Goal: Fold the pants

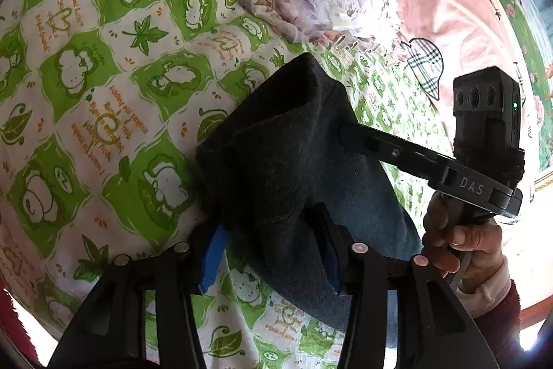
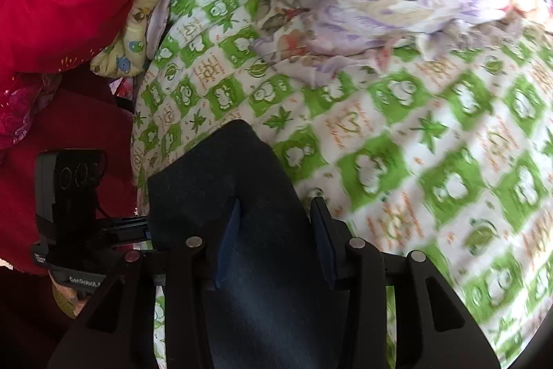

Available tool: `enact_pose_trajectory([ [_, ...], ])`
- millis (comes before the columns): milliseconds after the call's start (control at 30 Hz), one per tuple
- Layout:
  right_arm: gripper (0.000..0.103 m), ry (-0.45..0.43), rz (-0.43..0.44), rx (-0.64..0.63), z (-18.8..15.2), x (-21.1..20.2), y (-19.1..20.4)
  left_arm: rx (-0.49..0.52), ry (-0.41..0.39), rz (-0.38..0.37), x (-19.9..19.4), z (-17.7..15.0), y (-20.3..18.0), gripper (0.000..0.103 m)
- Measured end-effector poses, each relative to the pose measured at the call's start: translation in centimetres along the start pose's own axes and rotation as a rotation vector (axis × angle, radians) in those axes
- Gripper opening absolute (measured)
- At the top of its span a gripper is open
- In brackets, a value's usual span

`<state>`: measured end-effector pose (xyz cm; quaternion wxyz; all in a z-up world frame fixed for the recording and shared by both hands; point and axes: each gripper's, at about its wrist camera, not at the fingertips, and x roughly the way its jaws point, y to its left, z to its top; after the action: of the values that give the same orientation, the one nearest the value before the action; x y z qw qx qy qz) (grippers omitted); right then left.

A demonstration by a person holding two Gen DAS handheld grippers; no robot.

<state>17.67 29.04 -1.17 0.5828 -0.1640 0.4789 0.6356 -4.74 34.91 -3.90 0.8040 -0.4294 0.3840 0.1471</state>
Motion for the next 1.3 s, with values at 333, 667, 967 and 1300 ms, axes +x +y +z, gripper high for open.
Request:
enact_pose_trajectory([
  [333,0.018,-0.08,-0.038,-0.037,-1.0,-3.1,2.4,0.064,-0.04,-0.025,-1.9,-0.1,-2.1,0.017],
  [667,0.017,-0.252,-0.041,-0.021,-4.5,-11.8,4.3,0.197,-0.092,-0.094,-5.6,-2.2,-7.9,0.016],
  [967,0.015,-0.441,-0.049,0.048,-11.1,-19.5,4.2,0.371,-0.101,-0.2,-7.6,-5.7,-15.6,0.015],
  [1300,0.015,-0.604,-0.056,0.159,-19.4,-25.0,2.5,0.534,-0.052,-0.274,-7.4,-10.6,-23.1,0.015],
])
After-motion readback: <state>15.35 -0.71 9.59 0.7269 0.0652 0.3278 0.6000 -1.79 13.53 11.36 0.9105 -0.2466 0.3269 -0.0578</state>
